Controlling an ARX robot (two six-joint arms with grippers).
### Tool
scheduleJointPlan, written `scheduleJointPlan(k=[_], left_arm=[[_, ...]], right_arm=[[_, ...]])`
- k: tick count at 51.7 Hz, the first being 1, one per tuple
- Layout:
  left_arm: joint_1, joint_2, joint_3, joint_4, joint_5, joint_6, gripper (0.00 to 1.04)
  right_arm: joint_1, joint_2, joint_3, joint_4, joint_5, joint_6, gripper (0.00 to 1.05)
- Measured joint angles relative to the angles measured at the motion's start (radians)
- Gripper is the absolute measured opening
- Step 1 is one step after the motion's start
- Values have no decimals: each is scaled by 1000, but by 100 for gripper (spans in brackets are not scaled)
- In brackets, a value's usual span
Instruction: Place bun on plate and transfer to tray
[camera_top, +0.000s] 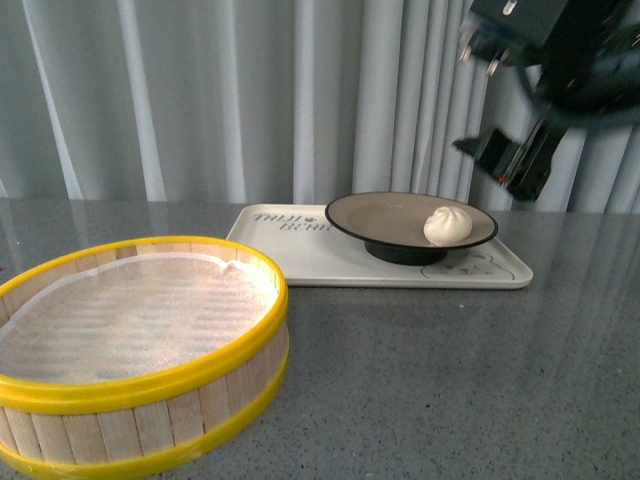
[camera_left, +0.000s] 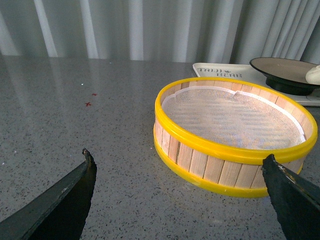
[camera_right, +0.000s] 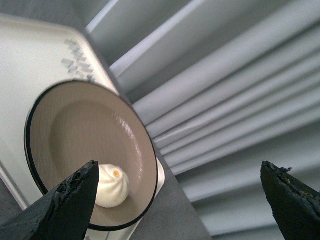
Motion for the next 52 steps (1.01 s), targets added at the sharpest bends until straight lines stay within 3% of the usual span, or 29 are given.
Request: scheduleJointPlan(k=[6, 15, 20, 26, 33, 37, 52], left_arm=[[0, 0, 0, 0, 0, 0, 98], [0, 0, 0, 0, 0, 0, 98], [0, 0, 0, 0, 0, 0, 98], [0, 0, 0, 0, 0, 0, 98], [0, 0, 0, 0, 0, 0, 98], [0, 0, 0, 0, 0, 0, 98], [0, 0, 0, 0, 0, 0, 98]], right_arm=[[0, -98, -21, 1, 17, 247, 96], [-2, -80, -38, 0, 39, 386, 96], [14, -130, -188, 149, 354, 671, 76], [-20, -282, -441, 278, 386, 877, 47], [-46, -402, -672, 362, 356, 926, 13], [-51, -446, -740, 382, 344, 928, 1], [-127, -630, -954, 406, 277, 933, 2]])
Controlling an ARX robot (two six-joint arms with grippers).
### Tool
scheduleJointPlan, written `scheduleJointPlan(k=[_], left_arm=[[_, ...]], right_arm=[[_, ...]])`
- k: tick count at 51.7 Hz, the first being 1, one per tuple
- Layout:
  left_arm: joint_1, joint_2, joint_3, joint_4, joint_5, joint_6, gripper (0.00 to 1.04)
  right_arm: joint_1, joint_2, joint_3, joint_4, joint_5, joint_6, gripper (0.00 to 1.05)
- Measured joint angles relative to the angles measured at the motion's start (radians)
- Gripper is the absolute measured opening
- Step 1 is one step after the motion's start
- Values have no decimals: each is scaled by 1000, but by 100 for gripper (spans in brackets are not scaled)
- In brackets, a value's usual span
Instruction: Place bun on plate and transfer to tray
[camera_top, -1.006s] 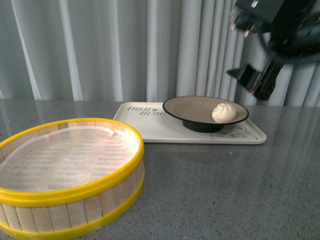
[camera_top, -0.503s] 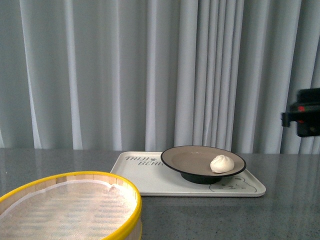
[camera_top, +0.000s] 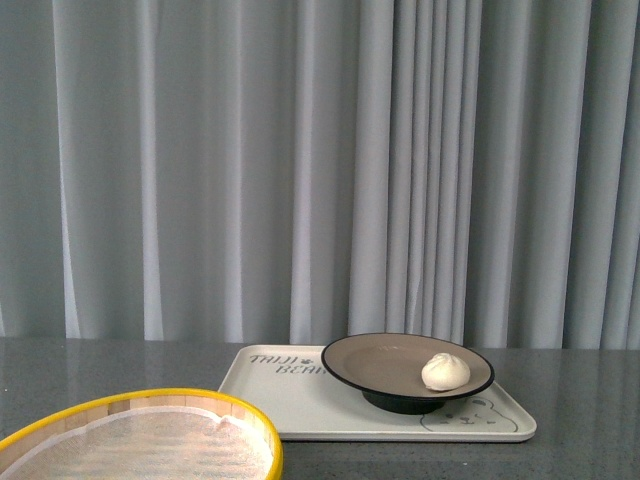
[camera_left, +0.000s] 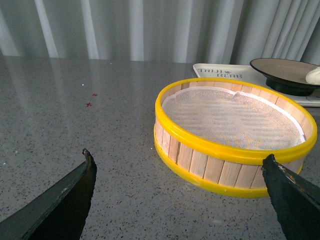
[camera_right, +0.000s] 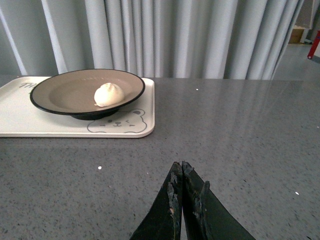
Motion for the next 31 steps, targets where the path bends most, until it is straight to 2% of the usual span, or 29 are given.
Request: scheduleJointPlan(k=[11, 28, 31], left_arm=[[0, 0, 0, 0, 0, 0, 98], [0, 0, 0, 0, 0, 0, 98], [0, 0, 0, 0, 0, 0, 98]], right_arm=[[-6, -137, -99, -37, -3, 2, 2], [-6, -364, -189, -173, -4, 2, 2], [-6, -373, -216, -142, -3, 2, 2]])
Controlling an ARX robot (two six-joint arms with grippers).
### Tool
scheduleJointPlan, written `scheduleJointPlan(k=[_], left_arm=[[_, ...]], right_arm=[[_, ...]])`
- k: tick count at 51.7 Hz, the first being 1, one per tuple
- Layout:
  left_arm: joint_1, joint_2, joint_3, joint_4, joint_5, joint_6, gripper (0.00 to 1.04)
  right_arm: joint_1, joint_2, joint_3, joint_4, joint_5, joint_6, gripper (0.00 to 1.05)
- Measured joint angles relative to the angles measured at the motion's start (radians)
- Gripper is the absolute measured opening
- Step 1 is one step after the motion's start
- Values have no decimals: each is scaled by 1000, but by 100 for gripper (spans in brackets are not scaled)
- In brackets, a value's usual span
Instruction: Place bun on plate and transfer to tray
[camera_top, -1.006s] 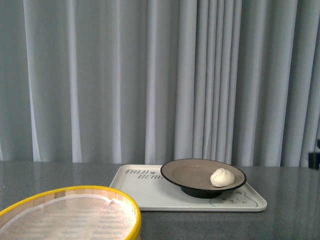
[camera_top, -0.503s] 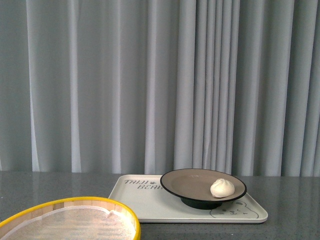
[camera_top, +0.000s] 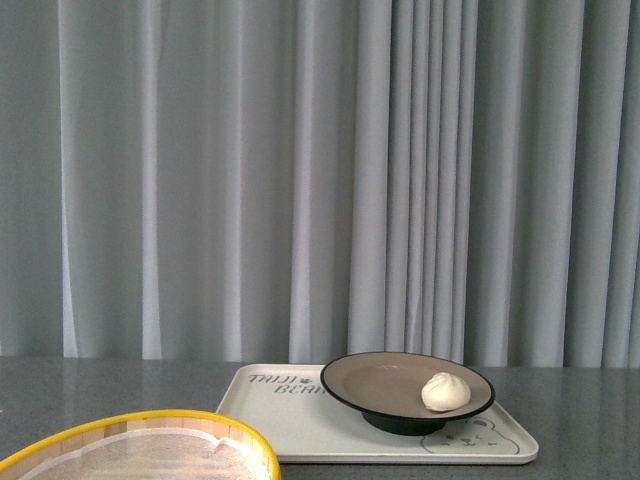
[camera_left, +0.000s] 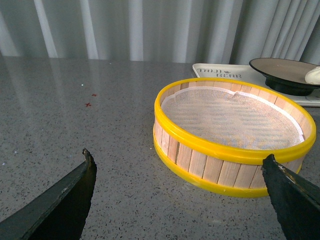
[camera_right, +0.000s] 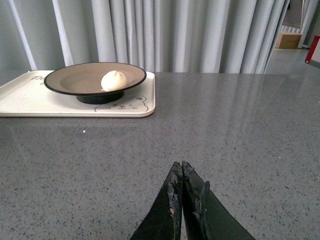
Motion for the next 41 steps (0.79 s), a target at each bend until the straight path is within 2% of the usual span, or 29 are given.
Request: scheduleJointPlan(k=[28, 41], left_arm=[[0, 0, 0, 0, 0, 0, 98], [0, 0, 0, 0, 0, 0, 98]], right_arm=[[0, -335, -28, -304, 0, 0, 2], [0, -429, -28, -396, 0, 0, 2]])
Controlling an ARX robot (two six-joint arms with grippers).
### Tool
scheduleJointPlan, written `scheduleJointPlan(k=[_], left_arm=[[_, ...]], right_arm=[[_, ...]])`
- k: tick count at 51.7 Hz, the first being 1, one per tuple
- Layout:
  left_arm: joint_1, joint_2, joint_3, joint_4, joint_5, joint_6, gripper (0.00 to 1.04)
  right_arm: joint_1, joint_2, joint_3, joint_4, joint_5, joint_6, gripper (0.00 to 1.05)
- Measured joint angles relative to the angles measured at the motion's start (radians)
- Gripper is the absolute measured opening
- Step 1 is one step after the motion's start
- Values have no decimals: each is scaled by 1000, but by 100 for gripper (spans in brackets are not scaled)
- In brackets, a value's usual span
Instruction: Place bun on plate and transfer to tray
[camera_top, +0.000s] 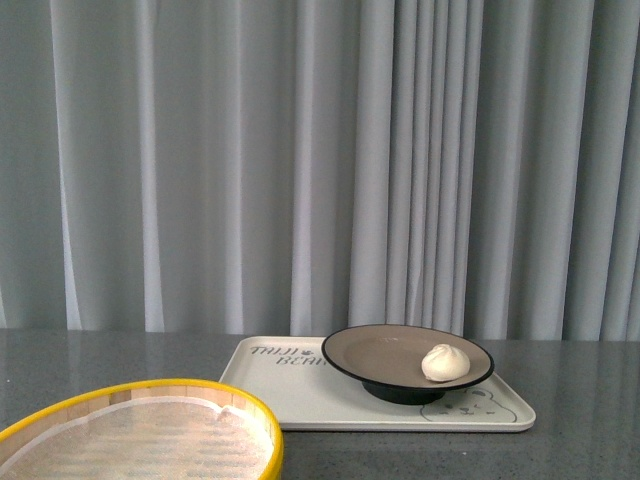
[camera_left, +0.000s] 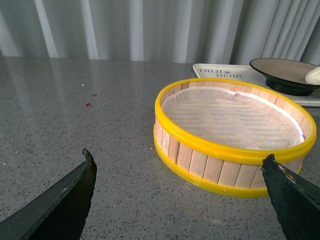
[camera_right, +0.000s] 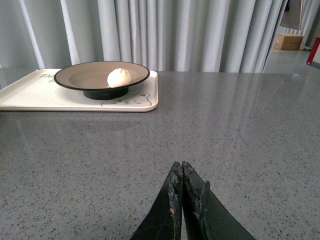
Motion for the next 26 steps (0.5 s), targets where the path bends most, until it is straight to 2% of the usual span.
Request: scheduleJointPlan(k=[4, 22, 25, 26], left_arm=[[0, 0, 0, 0, 0, 0, 98], [0, 0, 0, 0, 0, 0, 98], [0, 0, 0, 0, 0, 0, 98], [0, 0, 0, 0, 0, 0, 98]], right_arm=[[0, -19, 0, -16, 0, 0, 8], [0, -24, 0, -17, 0, 0, 65], [0, -24, 0, -18, 0, 2, 72], [0, -27, 0, -21, 0, 4, 70]])
